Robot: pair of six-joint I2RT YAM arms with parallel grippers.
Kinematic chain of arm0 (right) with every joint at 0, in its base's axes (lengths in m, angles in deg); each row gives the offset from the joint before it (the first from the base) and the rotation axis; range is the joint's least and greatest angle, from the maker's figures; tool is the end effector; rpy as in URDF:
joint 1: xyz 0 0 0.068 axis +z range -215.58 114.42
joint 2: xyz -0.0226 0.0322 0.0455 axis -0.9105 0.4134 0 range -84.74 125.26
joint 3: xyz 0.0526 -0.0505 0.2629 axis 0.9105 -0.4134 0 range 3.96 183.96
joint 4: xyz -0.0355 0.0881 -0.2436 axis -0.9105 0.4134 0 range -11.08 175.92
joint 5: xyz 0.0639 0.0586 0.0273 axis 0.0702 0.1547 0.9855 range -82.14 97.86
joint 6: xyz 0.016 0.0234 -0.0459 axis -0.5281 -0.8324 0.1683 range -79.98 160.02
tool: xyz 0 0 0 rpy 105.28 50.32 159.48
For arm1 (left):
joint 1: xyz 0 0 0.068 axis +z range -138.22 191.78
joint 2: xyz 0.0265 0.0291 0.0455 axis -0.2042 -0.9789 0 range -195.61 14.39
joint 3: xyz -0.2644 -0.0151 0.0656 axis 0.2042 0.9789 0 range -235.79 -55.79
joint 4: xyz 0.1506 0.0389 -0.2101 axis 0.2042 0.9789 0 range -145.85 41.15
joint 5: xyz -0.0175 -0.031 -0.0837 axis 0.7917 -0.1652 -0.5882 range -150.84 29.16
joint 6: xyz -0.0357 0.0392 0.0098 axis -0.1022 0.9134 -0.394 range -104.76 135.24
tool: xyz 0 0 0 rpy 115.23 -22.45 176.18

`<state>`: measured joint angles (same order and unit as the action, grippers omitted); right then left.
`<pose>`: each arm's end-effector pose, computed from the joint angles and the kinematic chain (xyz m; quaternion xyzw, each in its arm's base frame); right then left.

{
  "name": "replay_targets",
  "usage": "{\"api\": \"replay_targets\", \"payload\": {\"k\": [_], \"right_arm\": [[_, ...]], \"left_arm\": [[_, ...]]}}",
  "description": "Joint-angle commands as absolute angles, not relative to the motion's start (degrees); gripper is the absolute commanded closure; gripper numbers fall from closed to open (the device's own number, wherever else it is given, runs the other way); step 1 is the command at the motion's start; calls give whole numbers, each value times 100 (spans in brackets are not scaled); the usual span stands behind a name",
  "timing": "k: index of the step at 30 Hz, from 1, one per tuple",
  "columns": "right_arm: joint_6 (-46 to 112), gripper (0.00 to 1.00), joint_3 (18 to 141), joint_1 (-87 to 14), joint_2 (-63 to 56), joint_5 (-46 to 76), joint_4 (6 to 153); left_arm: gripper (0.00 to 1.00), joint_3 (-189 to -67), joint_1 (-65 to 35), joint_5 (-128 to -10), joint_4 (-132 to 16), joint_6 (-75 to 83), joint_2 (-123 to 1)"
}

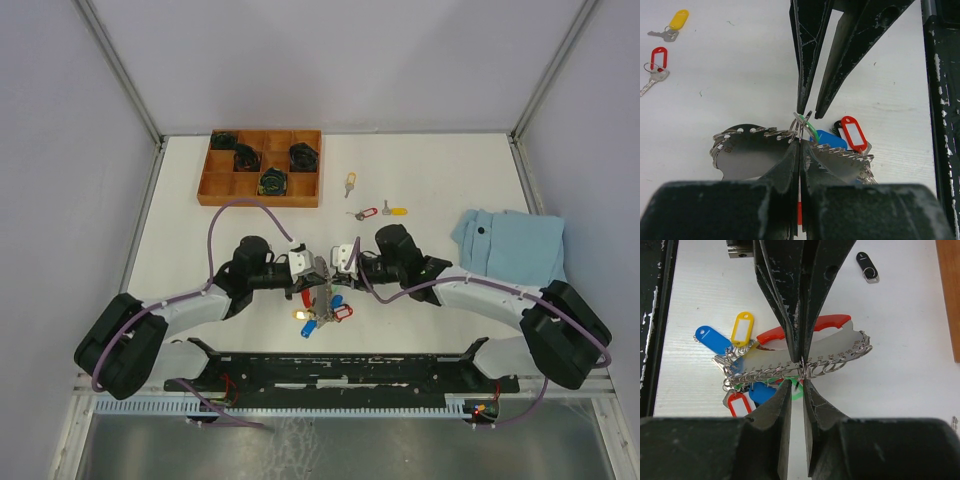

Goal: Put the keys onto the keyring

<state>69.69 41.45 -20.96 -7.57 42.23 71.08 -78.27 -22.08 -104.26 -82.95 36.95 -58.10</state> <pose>0.1824 0.2081 0.2061 -0.6186 0.5788 0.3164 0.4268 0.1823 -0.1517 0.1773 0.5418 0.5898 -0.3609 0.4779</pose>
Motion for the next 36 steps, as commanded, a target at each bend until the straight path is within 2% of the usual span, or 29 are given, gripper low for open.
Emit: {"api": "replay_targets", "payload": {"k": [1, 26, 34, 36], "right_arm": [[6872, 77, 4208, -2083, -1010, 4025, 7099], [6615, 84, 4181, -2128, -771, 4197, 6983], [6529, 99, 4234, -2123, -729, 4261, 6887], [6493, 99, 4267, -2128, -710, 4287, 6835]], "left_arm": [[97, -7840, -2205, -10429, -8679, 3696, -5636], [97, -7821, -2205, -10448, -8741, 3638, -5592], [97, -7836, -2205, -10487, -8729, 3633, -5615], [97, -7858, -2205, -10488, -8703, 3638, -5644]]}}
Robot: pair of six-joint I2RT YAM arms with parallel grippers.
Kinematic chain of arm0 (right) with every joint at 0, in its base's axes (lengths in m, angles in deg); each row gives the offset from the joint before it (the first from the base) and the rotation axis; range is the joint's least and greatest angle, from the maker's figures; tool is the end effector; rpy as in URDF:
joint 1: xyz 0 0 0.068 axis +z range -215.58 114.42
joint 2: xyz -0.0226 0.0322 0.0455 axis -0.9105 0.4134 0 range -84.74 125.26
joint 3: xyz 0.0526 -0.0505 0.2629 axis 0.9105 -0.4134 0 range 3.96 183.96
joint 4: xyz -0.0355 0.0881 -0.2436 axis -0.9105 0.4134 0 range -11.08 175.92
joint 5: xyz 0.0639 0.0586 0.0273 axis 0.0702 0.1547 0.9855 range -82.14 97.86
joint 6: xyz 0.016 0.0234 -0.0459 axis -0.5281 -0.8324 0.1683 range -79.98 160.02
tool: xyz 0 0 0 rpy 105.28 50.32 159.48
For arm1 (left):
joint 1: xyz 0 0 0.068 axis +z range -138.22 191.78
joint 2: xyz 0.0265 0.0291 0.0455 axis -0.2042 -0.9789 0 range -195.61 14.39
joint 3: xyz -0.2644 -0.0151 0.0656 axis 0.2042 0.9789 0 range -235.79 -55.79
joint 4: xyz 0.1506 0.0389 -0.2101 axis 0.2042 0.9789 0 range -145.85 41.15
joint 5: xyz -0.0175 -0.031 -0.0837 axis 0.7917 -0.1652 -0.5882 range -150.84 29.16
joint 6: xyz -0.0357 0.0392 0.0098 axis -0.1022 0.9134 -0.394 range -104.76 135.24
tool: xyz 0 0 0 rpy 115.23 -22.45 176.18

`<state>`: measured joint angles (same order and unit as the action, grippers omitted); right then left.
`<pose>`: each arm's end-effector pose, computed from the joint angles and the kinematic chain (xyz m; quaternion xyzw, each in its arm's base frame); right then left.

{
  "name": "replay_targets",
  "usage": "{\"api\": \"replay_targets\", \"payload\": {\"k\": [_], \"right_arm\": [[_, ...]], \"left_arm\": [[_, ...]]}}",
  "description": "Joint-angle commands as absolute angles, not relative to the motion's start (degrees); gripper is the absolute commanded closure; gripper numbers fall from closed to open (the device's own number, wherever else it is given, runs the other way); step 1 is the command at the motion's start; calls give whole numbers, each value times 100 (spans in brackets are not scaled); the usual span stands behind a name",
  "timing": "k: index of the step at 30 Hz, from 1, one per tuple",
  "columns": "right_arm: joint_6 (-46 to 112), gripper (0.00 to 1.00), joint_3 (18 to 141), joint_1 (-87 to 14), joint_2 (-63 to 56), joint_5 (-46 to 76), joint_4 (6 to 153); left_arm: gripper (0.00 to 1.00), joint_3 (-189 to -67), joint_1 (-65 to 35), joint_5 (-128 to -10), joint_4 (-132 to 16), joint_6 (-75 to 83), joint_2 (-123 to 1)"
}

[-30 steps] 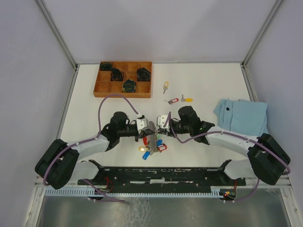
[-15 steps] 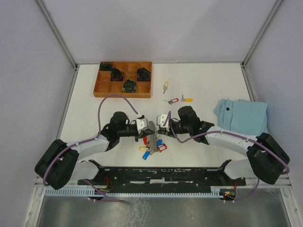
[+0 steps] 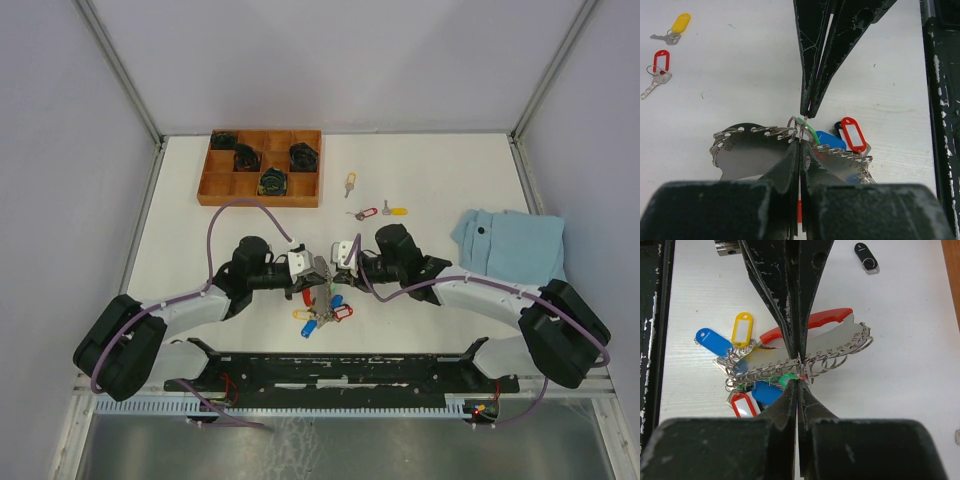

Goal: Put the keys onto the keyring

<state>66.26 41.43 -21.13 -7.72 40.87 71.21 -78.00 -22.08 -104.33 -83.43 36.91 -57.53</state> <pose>0.1835 0.2071 0.2062 -0.5974 0.6036 0.3189 0.4208 0.1813 -0.1511 0.1788 0.5420 0.5856 -0.3606 0.4830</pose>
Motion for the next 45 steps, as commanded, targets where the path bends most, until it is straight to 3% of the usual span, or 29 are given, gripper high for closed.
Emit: {"api": "replay_targets", "payload": {"k": [1, 45], "right_arm": [[6484, 99, 4286, -2128, -698, 4286, 6810], [6573, 99, 4754, -2041, -476, 4486, 6899]], "left_arm": [[97, -7868, -2204, -10488, -8685, 3640, -5652], [97, -8133, -2199, -10409, -8389, 3488, -5895]]}}
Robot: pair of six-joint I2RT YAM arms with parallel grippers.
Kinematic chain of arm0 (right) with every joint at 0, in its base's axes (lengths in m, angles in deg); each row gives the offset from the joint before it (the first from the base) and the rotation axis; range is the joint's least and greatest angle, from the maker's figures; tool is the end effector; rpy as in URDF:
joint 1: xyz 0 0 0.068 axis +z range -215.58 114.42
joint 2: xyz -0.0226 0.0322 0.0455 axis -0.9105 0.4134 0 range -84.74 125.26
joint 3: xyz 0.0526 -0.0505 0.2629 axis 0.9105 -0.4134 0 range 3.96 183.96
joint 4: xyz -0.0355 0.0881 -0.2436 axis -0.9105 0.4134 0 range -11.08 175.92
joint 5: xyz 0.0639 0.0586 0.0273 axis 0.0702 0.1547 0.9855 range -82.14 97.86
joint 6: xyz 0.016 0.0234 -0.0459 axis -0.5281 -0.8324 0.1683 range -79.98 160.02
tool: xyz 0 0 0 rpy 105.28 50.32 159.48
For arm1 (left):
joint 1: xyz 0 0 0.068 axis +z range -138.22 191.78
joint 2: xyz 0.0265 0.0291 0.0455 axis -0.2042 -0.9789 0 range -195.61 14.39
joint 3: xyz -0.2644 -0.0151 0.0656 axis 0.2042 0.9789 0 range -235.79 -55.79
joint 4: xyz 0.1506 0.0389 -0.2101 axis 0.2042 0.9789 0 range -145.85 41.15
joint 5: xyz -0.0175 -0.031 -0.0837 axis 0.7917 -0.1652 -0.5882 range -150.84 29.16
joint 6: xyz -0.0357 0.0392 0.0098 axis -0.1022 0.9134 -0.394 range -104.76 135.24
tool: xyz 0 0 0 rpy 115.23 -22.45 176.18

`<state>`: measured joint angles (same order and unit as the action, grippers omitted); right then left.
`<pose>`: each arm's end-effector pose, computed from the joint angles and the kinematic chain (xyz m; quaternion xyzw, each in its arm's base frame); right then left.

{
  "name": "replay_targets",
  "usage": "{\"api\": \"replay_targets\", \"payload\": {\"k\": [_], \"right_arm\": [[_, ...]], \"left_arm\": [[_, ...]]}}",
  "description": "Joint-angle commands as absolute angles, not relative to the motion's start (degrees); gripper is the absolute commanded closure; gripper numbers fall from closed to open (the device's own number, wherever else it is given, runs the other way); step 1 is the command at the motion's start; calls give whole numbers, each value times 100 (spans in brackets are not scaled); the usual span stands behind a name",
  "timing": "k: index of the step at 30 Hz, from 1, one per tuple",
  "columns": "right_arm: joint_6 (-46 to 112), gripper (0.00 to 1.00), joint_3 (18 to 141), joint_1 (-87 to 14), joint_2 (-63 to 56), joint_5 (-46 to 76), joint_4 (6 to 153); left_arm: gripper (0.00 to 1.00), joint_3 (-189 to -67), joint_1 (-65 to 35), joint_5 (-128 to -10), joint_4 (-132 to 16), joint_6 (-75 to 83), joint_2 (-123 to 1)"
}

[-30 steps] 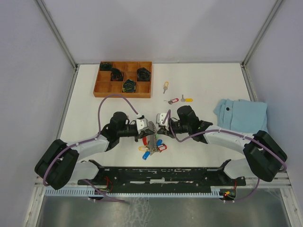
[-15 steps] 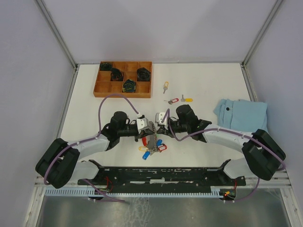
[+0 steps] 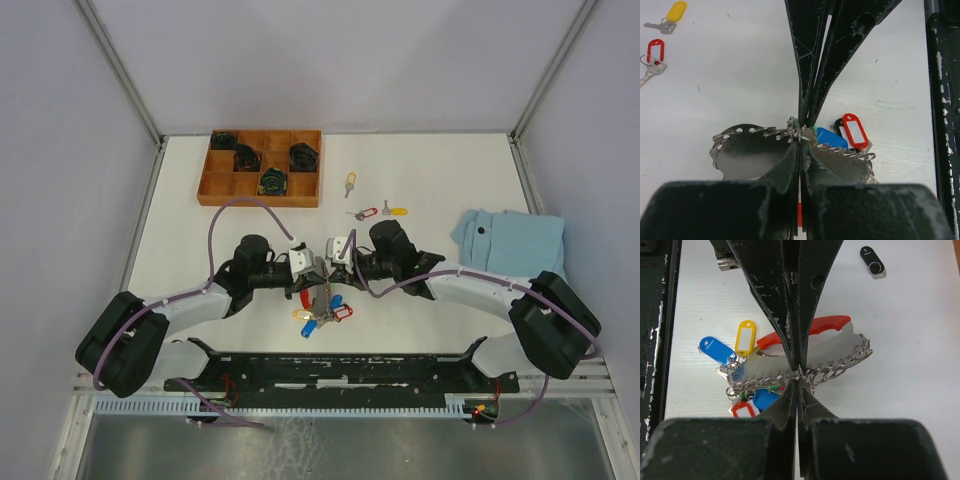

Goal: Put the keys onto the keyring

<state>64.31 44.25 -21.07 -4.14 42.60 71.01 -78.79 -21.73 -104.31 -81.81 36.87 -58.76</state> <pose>0.1924 0.2175 0.2058 -0.5912 0.6088 0.3383 0.4067 0.1846 -0.1515 0.1756 0.5393 0.5982 -0.3614 0.4698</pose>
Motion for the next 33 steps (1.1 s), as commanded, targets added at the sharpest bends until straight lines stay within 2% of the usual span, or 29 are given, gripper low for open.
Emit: {"api": "replay_targets", "payload": {"k": [1, 10, 18, 24, 26, 30, 33], "right_arm": [[6609, 99, 4722, -2040, -516, 4486, 6931], [7095, 99, 4347, -2032, -853, 4020, 7359], [6862, 96, 4007, -2032, -756, 3861, 6609], [6524, 85, 3690, -2032, -755, 3674, 5636], [6391, 76, 3581, -2033, -784, 3738, 5344], [6147, 69, 3387, -2032, -800, 3631, 4875], [5952, 60, 3213, -2029, -834, 3523, 4446]], "left_arm": [[97, -8139, -2190, -10375, -8400, 3438, -5904], [97, -8114, -1951, -10415, -8756, 2851, -5952], [97, -7951, -1881, -10436, -9108, 2673, -5856], [97, -7902, -1873, -10434, -9302, 2537, -5882], [97, -7878, -1872, -10381, -9312, 2526, -5867], [97, -7830, -1873, -10285, -9398, 2483, -5830], [97, -7829, -1873, -10186, -9440, 2426, -5830]]}}
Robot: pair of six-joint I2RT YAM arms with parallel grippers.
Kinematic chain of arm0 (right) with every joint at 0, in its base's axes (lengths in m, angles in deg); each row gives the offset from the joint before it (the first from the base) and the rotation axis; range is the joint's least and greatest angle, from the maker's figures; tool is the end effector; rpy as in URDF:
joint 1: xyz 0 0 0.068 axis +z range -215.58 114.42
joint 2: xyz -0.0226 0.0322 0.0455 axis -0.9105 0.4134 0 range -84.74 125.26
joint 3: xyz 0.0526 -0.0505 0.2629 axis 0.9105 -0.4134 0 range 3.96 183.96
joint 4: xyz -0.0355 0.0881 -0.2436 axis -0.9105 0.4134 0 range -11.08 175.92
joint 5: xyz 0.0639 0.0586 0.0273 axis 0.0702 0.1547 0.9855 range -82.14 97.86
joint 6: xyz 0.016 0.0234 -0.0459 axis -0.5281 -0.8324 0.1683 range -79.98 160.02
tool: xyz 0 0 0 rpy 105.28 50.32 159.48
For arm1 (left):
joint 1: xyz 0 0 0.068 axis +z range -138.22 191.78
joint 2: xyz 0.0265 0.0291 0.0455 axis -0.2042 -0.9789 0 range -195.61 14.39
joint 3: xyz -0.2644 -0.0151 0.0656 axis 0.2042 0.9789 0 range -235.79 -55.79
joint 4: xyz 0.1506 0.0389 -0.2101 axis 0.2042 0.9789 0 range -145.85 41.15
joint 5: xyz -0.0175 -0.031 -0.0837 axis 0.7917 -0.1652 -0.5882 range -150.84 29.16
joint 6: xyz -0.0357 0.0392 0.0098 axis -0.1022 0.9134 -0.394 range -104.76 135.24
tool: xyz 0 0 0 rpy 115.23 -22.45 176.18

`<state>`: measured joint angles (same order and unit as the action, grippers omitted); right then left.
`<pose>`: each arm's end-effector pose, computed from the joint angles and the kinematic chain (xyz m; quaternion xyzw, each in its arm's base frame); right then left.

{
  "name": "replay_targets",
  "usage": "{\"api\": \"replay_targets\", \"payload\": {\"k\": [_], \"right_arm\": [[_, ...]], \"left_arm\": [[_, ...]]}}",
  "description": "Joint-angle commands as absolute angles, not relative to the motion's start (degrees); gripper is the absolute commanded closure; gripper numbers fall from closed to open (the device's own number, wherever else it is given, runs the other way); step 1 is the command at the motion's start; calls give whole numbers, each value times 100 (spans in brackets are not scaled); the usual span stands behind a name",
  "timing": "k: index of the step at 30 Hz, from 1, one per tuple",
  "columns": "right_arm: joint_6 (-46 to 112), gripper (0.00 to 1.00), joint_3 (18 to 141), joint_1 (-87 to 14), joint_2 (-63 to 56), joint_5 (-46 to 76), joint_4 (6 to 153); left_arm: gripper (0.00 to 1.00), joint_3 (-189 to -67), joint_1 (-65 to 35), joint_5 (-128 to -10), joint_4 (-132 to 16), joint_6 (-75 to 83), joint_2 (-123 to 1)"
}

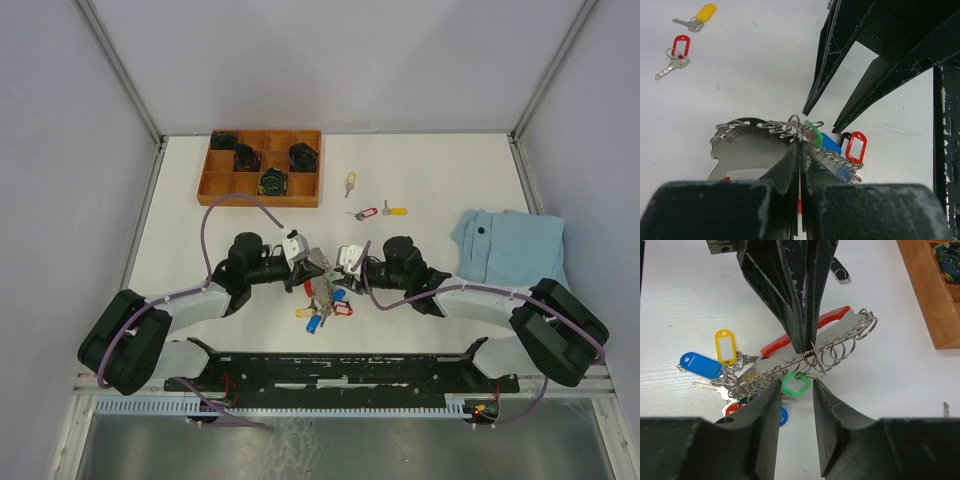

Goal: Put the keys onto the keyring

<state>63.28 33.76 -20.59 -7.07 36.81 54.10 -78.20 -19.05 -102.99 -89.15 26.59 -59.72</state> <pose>0.1783 0.2024 0.1887 -0.5672 0.5912 0.3054 0.4852 0.1955 -0.1444 0.1807 0.4686 0.6304 -0.3797 0.4886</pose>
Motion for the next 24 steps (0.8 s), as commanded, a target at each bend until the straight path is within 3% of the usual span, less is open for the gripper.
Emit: {"api": "replay_targets", "payload": {"k": [1, 13, 24], "right_arm": [[5903, 59, 3143, -2031, -842, 3505, 4301], [5243, 61, 2595, -1856, -537, 3097, 2497], [5299, 68, 2593, -1803, -250, 2711, 2350]], "left_arm": [[97, -7821, -1877, -10162, -9465, 2402, -5830], [97, -7774, -1876, -9989, -9734, 2170, -5925], [97, -7749, -1872, -9956, -9743, 2186, -5882]]}}
